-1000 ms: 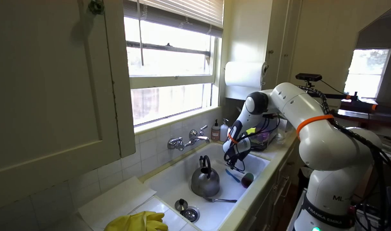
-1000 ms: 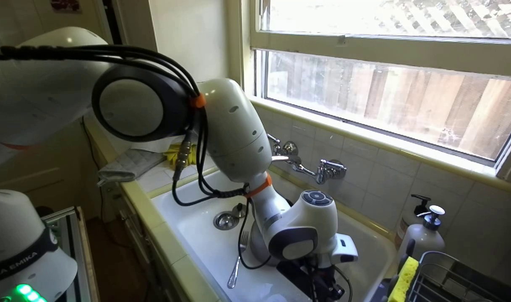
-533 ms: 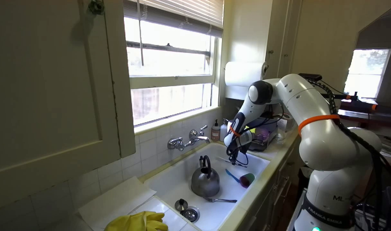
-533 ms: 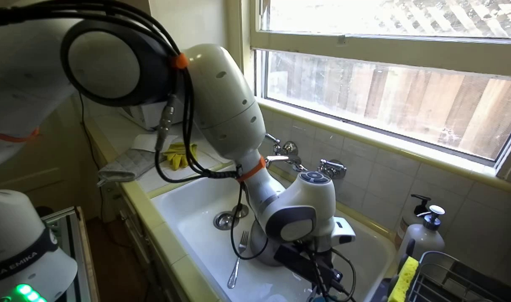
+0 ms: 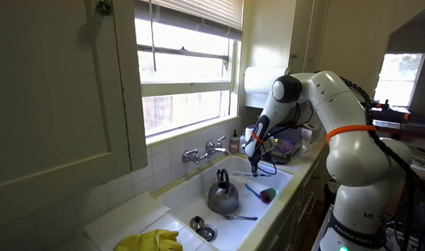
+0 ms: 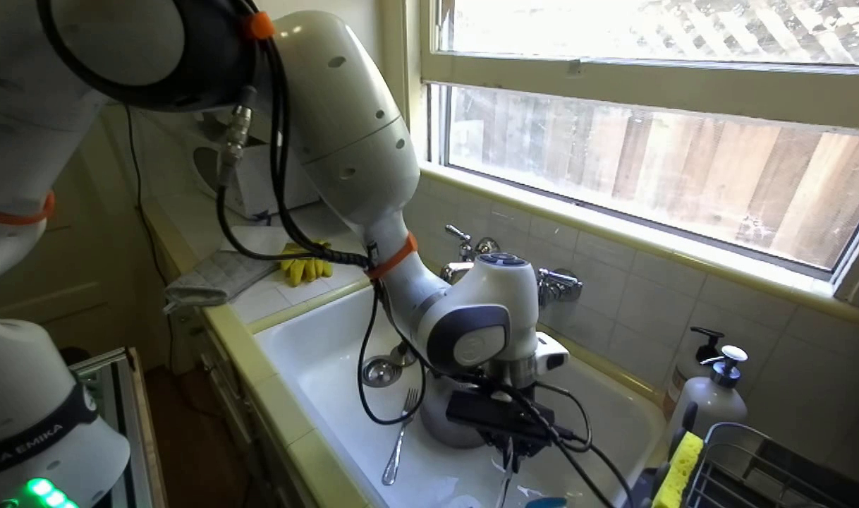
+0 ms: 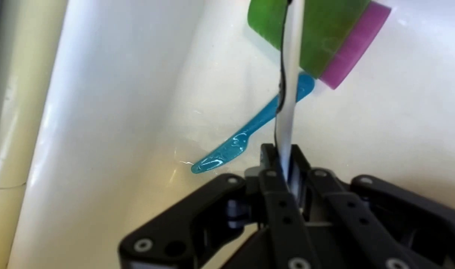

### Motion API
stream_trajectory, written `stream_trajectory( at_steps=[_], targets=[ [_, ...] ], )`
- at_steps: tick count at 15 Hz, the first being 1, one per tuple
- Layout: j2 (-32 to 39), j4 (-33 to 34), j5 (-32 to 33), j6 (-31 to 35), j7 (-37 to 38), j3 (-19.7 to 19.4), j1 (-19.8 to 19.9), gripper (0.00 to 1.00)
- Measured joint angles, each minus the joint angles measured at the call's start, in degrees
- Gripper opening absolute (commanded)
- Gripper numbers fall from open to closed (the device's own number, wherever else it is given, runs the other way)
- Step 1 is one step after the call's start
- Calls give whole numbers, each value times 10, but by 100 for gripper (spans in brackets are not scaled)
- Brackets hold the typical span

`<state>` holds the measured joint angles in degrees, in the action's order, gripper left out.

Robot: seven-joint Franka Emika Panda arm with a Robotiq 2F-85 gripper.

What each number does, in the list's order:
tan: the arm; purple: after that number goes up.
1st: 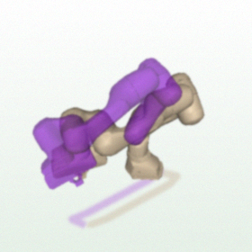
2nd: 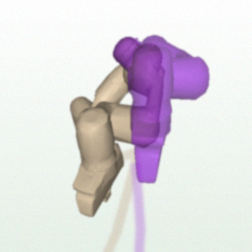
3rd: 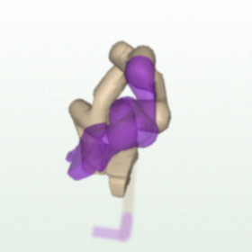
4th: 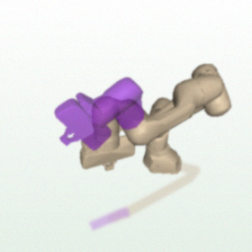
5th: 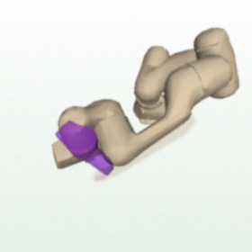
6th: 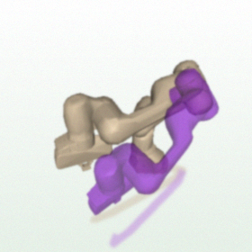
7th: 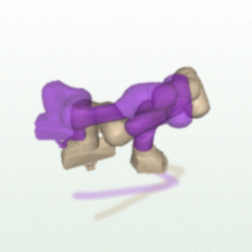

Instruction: Pick up the white thing to stir inside the kettle

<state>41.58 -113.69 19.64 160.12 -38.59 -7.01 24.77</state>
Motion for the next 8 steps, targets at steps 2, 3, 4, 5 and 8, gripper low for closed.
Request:
stream_trajectory(
  at_steps=[2,3,4,5,8],
  targets=[
    [-19,-23,36,14,-18,-19,-18,3],
    [-26,-33,54,24,-25,-30,-27,3],
    [-33,-43,74,36,-31,-42,-38,3],
    [-38,-52,95,50,-35,-54,-49,3],
    [-46,-72,159,98,-44,-92,-83,3]
  ],
)
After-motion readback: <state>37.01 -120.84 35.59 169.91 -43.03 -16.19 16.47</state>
